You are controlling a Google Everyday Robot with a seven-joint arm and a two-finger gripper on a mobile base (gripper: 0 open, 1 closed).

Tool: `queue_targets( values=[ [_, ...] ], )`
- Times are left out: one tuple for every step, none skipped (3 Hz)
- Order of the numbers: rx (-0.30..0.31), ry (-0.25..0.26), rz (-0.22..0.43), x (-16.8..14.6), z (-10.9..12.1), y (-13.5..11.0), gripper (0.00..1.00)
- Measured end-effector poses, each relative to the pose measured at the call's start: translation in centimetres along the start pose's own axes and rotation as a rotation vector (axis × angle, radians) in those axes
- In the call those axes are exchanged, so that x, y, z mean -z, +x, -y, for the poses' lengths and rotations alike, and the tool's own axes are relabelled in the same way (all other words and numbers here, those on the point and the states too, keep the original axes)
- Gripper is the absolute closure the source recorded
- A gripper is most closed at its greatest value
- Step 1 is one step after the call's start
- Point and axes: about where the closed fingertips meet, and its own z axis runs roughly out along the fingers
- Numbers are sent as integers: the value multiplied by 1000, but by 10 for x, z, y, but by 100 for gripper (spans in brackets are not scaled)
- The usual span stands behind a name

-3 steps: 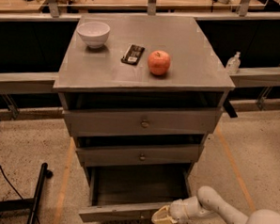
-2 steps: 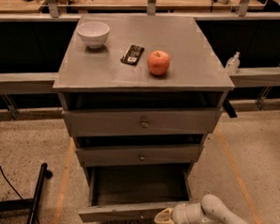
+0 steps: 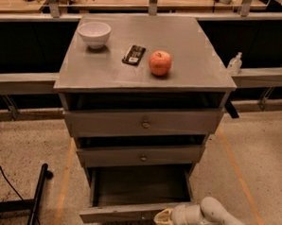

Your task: Close bottom drawer

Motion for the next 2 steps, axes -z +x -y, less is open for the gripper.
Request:
queue_targets(
  values=[
    [43, 116, 76, 3, 18, 8, 100],
    [56, 113, 74, 1, 13, 9, 100]
  ],
)
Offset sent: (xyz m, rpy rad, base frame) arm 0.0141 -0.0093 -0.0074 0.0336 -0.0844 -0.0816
